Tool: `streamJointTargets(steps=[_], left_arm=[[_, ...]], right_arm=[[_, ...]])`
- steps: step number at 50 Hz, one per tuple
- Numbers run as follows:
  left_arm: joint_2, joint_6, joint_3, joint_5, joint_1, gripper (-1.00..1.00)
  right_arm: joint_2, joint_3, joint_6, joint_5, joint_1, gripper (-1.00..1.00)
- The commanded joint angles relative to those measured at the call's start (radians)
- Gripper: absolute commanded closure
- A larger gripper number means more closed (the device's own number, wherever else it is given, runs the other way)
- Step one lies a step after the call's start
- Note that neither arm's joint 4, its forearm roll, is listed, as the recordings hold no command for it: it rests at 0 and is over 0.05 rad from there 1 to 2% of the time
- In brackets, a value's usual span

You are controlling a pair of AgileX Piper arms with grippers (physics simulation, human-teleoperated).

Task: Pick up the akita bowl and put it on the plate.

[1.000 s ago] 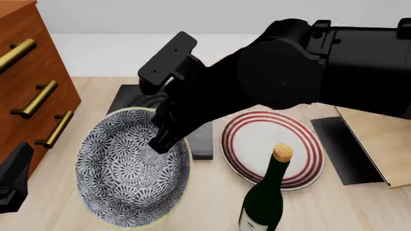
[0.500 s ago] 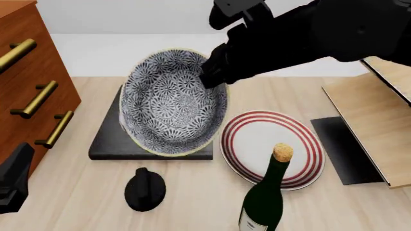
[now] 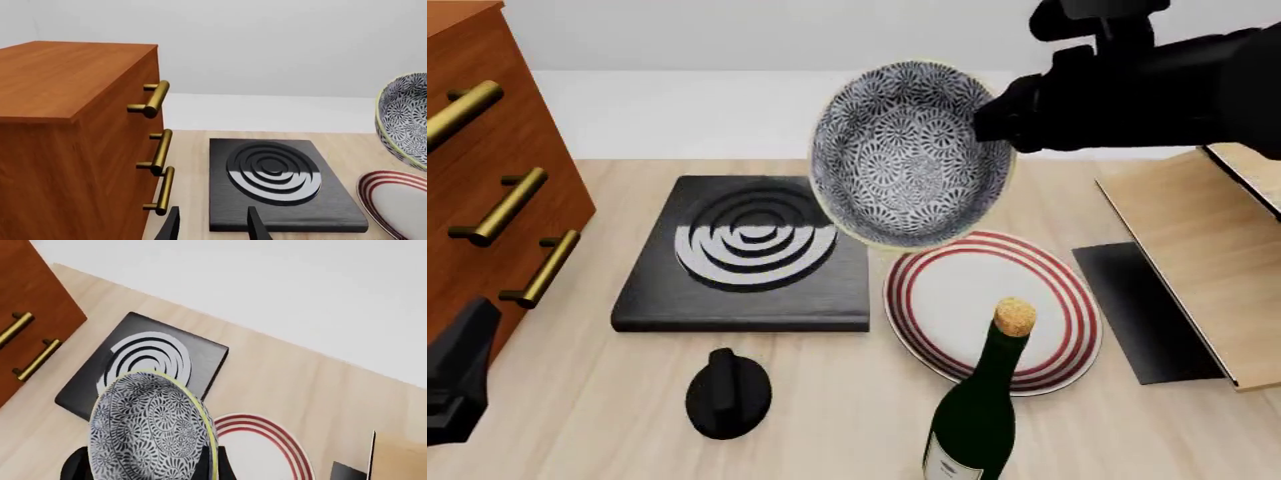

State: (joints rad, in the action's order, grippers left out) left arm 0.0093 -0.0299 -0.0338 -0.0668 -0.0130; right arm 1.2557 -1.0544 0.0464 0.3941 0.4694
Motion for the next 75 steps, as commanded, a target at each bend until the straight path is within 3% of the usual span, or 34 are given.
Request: streamJointTargets(steps=[1, 2, 8, 11, 22, 49, 75], left_arm=[[-0.001, 0.006, 0.013, 0.01, -0.002, -1.0], [0.0, 0.006, 0.014, 0.011, -0.002, -1.0], [0.008, 0.008, 0.02, 0.023, -0.002, -1.0], [0.009, 0.006, 0.017, 0.021, 0.0, -1.0], [0.005, 0.007, 0.012, 0.011, -0.001, -1.0], [0.022, 0.008, 0.015, 0.02, 0.015, -1.0], [0.024, 0.008, 0.011, 0.015, 0.023, -1.0]], right_arm=[[-0.048, 0.106, 0.044, -0.069, -0.126, 1.0], [-0.051, 0.118, 0.06, -0.075, -0.14, 1.0], [-0.017, 0.152, 0.013, -0.079, -0.203, 1.0], [-0.023, 0.153, 0.049, -0.082, -0.222, 1.0], [-0.004, 0.206, 0.069, -0.109, -0.276, 1.0], [0.041, 0.344, 0.139, -0.181, -0.269, 1.0], [0.17, 0.458, 0.199, -0.337, -0.262, 1.0]])
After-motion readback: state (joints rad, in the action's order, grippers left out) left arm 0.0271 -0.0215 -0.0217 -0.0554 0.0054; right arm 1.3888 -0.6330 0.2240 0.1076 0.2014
